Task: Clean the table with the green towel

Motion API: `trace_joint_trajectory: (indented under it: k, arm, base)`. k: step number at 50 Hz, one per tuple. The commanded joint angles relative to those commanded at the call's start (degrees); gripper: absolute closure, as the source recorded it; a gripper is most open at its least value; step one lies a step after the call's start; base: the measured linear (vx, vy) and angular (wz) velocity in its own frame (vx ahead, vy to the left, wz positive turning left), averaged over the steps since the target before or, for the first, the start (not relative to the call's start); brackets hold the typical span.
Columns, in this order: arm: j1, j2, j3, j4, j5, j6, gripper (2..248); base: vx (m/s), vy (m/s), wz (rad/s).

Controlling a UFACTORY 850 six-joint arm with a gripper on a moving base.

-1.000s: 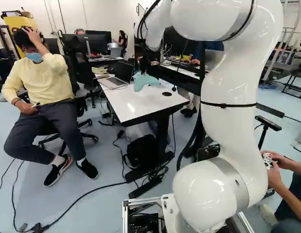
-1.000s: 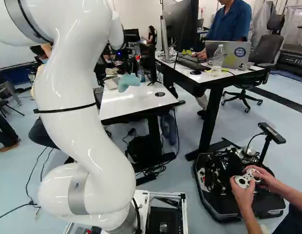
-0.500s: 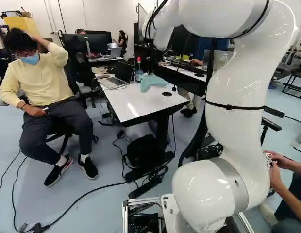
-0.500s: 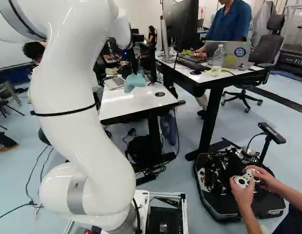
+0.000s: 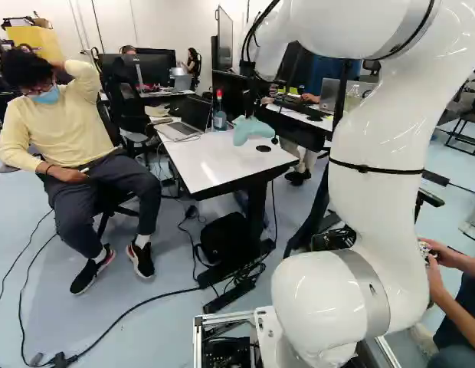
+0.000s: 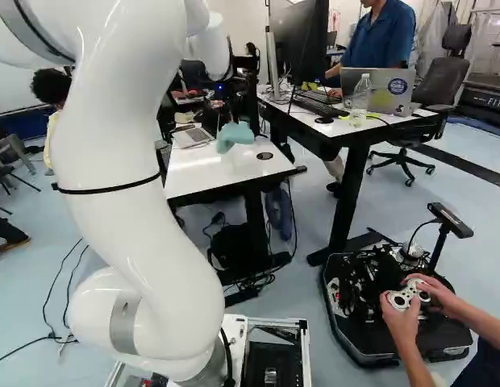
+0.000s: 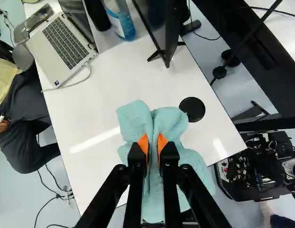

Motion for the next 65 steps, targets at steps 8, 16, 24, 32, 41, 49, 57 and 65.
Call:
trace_joint_trajectory:
  k: [8, 16, 24, 32, 41, 49, 57, 65]
  arm:
    - [-1.39, -0.01, -0.01, 0.0, 0.0, 0.0, 206]
    - [-2.71, -0.1, -0.12, 0.0, 0.0, 0.0, 206]
    - [-3.52, -0.59, -0.69, 0.0, 0.0, 0.0, 206]
    - [-3.93, -1.21, -1.44, 0.0, 0.0, 0.0, 206]
    - [-4.16, -2.17, -2.6, 0.0, 0.0, 0.0, 206]
    - [-4.23, -3.13, -3.77, 0.0, 0.0, 0.0, 206]
    - [-4.23, -3.57, -4.31, 0.0, 0.0, 0.0, 206]
    - [-4.23, -3.65, -4.4, 0.0, 0.0, 0.0, 206]
  base:
    - [0.0, 0.0, 0.0]
    - [0.0, 0.0, 0.0]
    - [0.0, 0.0, 0.0]
    - [0.0, 0.0, 0.0]
    - [0.0, 0.0, 0.0]
    - [0.0, 0.0, 0.0]
    - [0.0, 0.0, 0.0]
    - [0.0, 0.0, 0.0]
